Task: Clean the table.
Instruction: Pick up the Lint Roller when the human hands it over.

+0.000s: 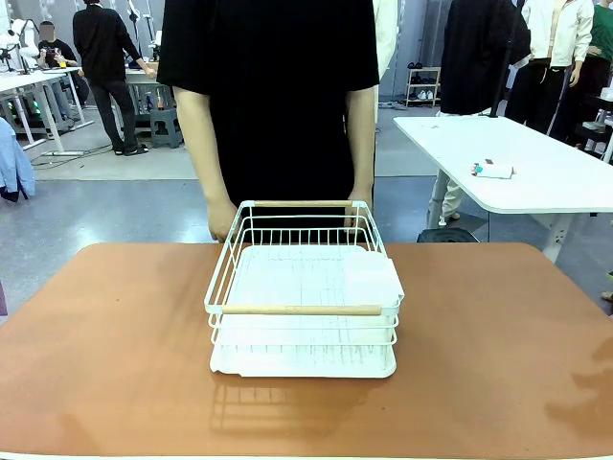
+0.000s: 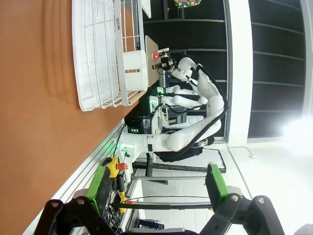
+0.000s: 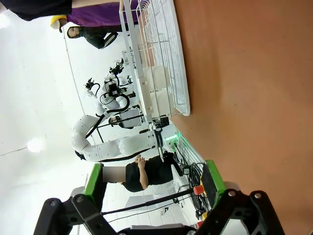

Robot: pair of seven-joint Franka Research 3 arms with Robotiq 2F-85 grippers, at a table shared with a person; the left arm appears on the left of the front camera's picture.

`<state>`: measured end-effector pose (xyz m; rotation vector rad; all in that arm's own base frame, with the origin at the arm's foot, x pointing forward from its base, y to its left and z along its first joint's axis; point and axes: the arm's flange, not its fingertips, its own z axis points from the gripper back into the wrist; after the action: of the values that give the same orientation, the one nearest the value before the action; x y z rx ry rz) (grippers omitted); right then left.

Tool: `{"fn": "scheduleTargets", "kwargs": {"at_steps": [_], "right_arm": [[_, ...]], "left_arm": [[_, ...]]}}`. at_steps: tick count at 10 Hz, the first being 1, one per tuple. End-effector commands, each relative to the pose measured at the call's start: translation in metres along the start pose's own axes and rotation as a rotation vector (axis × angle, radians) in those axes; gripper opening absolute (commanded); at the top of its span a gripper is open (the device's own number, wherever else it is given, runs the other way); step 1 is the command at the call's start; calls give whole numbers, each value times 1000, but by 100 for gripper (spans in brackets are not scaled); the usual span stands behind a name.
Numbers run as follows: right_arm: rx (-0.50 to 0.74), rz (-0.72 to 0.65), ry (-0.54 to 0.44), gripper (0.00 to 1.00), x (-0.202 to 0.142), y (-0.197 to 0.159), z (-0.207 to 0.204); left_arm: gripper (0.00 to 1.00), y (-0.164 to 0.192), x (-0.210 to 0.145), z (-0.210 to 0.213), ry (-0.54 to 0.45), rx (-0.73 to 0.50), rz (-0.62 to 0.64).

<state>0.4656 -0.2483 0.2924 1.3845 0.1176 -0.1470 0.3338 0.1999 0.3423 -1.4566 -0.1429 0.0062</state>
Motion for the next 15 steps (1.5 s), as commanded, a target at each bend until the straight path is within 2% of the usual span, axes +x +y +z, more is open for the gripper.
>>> {"fn": "scheduleTargets", "kwargs": {"at_steps": [1, 15], "right_arm": [[-6, 3, 1, 100, 1, 2, -1], [-6, 3, 1, 100, 1, 2, -1]], "left_arm": [[100, 0, 0, 1, -3, 3, 2], [100, 0, 0, 1, -3, 3, 2]]}}
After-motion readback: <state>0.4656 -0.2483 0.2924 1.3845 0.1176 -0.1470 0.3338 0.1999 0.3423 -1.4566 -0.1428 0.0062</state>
